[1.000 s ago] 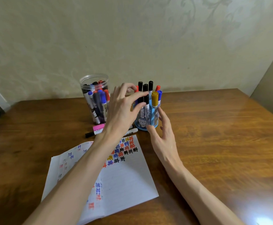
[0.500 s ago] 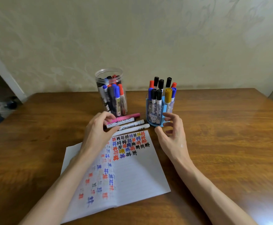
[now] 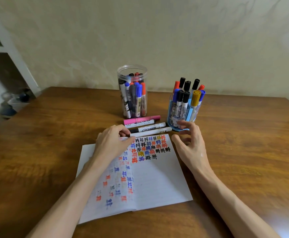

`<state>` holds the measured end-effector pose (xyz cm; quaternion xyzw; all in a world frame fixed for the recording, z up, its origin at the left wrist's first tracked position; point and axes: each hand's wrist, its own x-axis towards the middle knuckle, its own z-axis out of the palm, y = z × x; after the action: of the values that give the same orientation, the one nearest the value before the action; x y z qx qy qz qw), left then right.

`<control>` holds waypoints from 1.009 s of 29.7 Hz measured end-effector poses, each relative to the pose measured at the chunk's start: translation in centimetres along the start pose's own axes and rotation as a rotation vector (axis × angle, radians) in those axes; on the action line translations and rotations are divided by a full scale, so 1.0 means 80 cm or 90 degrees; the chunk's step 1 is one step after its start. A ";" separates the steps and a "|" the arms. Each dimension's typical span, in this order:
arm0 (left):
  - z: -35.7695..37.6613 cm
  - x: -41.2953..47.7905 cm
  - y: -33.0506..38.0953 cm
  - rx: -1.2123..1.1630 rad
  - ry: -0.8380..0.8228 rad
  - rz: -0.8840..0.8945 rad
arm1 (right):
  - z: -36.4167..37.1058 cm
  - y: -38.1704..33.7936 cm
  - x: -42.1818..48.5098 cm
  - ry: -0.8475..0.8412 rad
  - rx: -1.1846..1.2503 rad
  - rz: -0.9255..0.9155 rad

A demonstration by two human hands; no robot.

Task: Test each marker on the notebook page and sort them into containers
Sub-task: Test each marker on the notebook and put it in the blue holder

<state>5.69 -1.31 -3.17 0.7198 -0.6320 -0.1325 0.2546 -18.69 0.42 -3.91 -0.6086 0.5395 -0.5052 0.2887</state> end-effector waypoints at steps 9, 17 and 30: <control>-0.013 -0.012 -0.005 -0.106 0.104 0.084 | -0.002 -0.001 0.002 -0.025 -0.044 0.000; -0.026 -0.028 0.024 -0.225 -0.022 0.201 | 0.006 -0.024 -0.010 -0.126 0.238 0.098; -0.006 -0.045 0.040 -0.180 -0.120 0.309 | 0.007 -0.024 -0.014 -0.142 0.263 0.041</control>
<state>2.64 2.07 -1.51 0.4895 -0.7820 -0.2204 0.3167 -17.36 1.88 -2.76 -0.5711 0.4089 -0.5250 0.4806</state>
